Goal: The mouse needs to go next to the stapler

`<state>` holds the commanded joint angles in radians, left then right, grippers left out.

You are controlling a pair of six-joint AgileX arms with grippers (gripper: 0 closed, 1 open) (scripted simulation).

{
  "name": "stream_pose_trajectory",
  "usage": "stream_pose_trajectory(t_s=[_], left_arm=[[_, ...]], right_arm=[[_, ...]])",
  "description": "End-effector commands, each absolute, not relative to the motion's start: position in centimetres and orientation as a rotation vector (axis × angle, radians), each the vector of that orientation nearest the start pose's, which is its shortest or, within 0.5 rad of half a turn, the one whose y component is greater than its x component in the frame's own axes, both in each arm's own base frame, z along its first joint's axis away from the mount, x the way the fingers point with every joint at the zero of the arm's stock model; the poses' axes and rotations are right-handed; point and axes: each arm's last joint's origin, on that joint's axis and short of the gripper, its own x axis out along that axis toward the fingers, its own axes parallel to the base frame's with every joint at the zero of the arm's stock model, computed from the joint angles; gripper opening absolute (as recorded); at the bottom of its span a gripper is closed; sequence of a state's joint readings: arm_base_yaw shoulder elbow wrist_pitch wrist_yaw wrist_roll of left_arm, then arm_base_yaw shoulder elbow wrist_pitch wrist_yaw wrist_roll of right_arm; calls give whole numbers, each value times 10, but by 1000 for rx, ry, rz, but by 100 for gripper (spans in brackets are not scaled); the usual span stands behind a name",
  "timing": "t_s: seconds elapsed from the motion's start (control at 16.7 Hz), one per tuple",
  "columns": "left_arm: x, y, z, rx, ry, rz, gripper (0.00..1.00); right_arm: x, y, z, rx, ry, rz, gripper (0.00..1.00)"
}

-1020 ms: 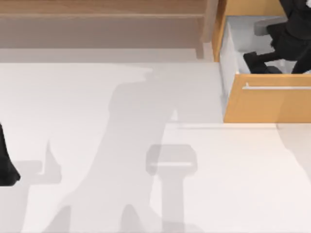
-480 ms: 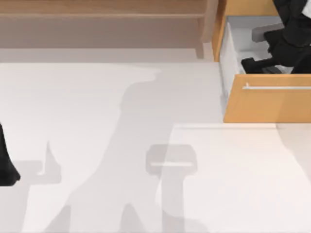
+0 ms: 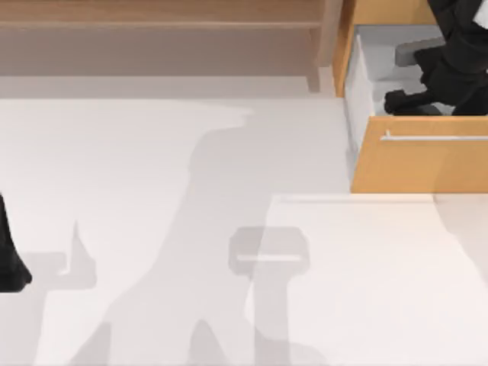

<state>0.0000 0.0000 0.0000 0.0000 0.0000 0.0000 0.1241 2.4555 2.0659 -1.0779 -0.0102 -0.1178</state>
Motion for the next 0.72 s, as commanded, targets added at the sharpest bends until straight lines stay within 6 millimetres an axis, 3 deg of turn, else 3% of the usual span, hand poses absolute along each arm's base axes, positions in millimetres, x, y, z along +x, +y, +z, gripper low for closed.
stream_pose_trajectory(t_s=[0.48,0.72], left_arm=[[106,-1,160,0,0,0,100],[106,-1,160,0,0,0,100]], right_arm=[[485,67,131,-185,1458,211,2],[485,67,131,-185,1458,211,0]])
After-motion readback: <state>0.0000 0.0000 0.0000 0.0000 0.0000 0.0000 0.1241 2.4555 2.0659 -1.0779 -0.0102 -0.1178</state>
